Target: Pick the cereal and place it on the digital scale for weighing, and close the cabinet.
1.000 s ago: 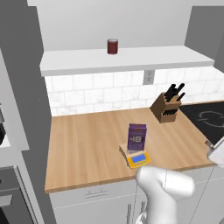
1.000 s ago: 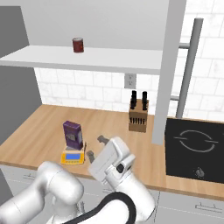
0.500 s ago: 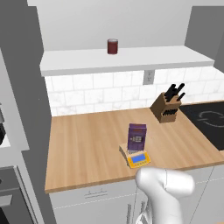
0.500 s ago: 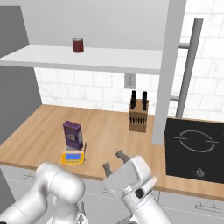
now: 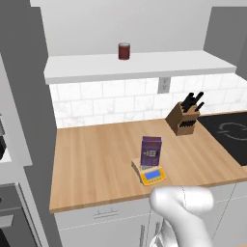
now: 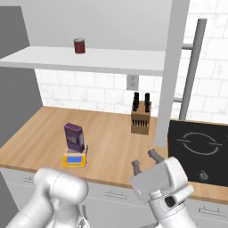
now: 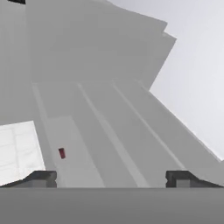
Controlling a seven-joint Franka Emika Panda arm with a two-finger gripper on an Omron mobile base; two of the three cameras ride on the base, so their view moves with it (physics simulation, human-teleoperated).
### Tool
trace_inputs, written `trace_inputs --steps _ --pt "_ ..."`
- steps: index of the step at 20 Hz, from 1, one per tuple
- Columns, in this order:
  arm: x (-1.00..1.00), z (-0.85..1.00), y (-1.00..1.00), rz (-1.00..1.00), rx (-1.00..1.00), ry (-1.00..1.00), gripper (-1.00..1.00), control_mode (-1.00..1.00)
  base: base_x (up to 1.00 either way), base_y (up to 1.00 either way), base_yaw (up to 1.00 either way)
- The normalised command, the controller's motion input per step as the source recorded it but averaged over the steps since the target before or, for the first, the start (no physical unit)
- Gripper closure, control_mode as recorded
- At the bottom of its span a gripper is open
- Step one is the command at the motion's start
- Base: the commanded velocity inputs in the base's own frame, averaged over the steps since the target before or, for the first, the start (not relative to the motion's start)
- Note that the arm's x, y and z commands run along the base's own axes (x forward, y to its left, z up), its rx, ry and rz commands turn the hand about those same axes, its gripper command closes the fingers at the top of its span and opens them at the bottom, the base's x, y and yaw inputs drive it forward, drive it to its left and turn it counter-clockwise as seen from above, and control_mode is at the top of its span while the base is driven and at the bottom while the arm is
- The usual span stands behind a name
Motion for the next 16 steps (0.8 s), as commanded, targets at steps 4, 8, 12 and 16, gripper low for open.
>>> trace_inputs --steps 4,8,12,16 --pt "-0.11 0.0 -0.58 -0.08 0.0 0.08 -1.0 -1.0 0.0 0.0 0.0" --pt "0.0 0.0 -0.55 -0.03 0.0 0.15 -1.0 -1.0 0.0 0.0 0.0" --pt "0.37 0.22 -0.47 0.0 0.03 0.25 -1.0 -1.0 0.0 0.0 0.0" --pt "0.18 0.08 -0.54 0.05 0.1 0.12 -1.0 -1.0 0.0 0.0 0.0"
